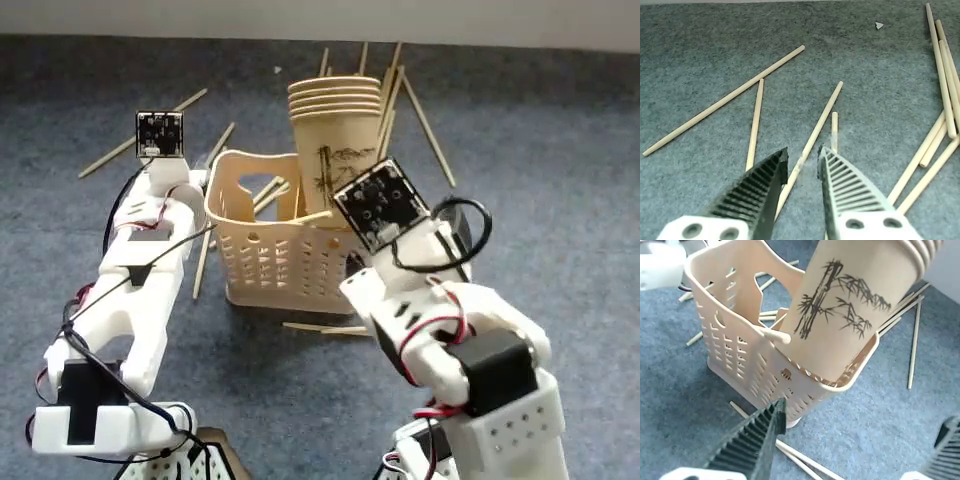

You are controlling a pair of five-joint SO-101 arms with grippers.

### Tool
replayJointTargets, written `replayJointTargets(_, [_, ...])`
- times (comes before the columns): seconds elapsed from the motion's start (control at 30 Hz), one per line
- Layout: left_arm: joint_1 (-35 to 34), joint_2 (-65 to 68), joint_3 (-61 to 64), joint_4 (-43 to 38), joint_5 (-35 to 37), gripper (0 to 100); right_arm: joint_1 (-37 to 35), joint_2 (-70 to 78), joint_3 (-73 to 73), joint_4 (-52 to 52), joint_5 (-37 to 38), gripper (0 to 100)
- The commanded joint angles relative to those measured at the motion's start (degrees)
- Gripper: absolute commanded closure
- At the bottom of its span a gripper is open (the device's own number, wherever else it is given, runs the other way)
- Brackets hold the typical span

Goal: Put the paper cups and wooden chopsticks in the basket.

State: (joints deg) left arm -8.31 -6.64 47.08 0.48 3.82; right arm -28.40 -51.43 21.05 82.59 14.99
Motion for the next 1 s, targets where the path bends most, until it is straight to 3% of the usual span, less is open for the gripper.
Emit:
replayJointTargets(0.0, [0.57,-0.22,-1.71,-1.05,-0.53,88,0.84,1.71,-2.24,-2.15,0.44,57.7])
replayJointTargets(0.27, [0.57,-0.22,-1.71,-1.05,-0.53,88,0.66,2.24,-1.71,-4.53,0.44,57.7])
replayJointTargets(0.47, [0.57,-0.22,-1.71,-1.05,-0.53,88,0.66,3.21,10.42,-8.4,0.62,57.7])
replayJointTargets(0.67, [0.57,-0.22,-1.63,-1.05,-0.53,88,0.75,3.3,10.86,-8.66,0.7,57.7])
replayJointTargets(0.97, [0.57,-0.22,-1.63,-1.05,-0.53,88,0.92,3.74,-8.84,-1.54,0.53,57.7])
